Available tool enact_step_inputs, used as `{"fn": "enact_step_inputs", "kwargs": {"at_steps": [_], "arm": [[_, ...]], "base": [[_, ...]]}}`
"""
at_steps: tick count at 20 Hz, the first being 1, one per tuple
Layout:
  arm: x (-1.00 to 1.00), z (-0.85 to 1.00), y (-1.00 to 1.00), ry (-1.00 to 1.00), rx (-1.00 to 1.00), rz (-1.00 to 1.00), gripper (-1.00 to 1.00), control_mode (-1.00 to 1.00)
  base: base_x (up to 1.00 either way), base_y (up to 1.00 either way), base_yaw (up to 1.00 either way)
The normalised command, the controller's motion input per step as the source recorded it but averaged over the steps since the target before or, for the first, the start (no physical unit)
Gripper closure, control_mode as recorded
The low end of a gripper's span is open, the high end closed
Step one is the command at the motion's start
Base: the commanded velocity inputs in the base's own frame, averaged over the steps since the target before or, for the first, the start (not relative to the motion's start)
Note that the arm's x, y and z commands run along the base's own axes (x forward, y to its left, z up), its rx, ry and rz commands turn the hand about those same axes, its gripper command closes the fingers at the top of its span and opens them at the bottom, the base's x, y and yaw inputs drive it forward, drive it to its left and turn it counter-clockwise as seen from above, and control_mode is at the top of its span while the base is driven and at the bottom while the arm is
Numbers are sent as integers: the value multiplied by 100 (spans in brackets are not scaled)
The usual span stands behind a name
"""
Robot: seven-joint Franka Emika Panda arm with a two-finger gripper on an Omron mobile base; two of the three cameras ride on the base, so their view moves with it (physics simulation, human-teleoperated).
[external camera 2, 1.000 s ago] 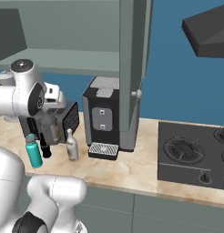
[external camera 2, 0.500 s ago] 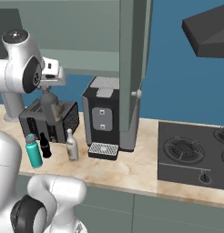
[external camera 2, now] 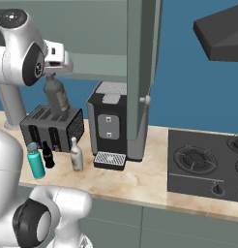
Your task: Sort all alcoholic drinks to one cabinet, and non-alcoholic drinks to the other.
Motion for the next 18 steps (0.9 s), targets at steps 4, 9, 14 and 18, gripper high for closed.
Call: {"fn": "enact_step_inputs", "kwargs": {"at_steps": [4,9,14,18], "arm": [[1,43,-11,-16,3,-1,100,-100],[5,28,-10,-18,2,-3,100,-100],[12,28,-8,-14,1,-5,100,-100],[17,21,-6,-14,0,-5,100,-100]], "base": [[0,0,0],[0,0,0],[0,0,0],[0,0,0]]}}
